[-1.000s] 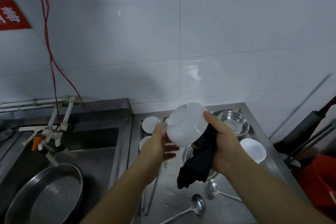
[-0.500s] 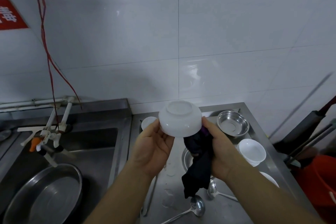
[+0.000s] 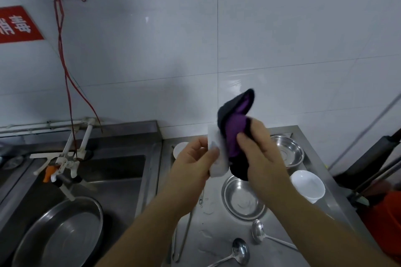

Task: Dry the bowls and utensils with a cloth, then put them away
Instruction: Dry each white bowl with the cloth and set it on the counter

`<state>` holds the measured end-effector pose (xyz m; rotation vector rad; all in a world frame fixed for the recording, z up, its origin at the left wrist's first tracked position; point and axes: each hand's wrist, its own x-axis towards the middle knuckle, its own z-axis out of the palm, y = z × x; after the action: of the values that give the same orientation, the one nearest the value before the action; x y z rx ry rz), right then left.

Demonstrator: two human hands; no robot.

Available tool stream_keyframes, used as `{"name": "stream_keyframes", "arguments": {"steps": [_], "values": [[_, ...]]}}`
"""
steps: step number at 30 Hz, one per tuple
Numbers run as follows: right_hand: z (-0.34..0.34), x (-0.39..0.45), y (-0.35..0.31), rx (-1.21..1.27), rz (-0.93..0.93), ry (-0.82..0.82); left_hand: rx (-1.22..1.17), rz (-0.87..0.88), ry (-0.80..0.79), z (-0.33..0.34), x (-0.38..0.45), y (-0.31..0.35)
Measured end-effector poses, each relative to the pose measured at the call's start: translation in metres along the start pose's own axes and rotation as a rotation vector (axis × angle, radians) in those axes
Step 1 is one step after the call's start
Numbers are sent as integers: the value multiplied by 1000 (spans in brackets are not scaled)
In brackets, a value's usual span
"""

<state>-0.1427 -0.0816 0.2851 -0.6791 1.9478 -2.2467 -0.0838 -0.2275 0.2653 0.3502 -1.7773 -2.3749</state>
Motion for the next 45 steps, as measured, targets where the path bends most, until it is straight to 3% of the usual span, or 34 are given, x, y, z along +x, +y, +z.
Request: {"name": "stream_keyframes", "arguments": {"steps": [3,6,12,16,22,26,28,32,37,39,43,45], "values": [[-2,-3,6,-486,-354,-175,59,-9,-112,0,-7,6],[-11,0,14,-618,-440,-309,200,-32,-105,-4,-15,9],[-4,14,9,-419,-214,-157,244,50,-199,-4,-17,10],[2,30,1,-9,158,-1,328,126,-231,-4,-18,13],[-7,41,0,583,702,-124,545,196,-320,-5,-20,12],[-9,33,6,640,881,-11,608,158,-326,-1,-18,16],[-8,29,11,576,913,67,518,96,-345,1,-18,15],[-2,22,7,413,778,73,318,3,-259,7,-20,12],[0,16,6,336,608,82,382,52,-127,12,-22,11],[-2,16,2,411,672,101,351,89,-144,14,-27,10],[-7,14,-7,595,980,66,360,173,-181,18,-30,10],[-3,9,-10,639,1016,97,380,185,-203,19,-28,12]]}}
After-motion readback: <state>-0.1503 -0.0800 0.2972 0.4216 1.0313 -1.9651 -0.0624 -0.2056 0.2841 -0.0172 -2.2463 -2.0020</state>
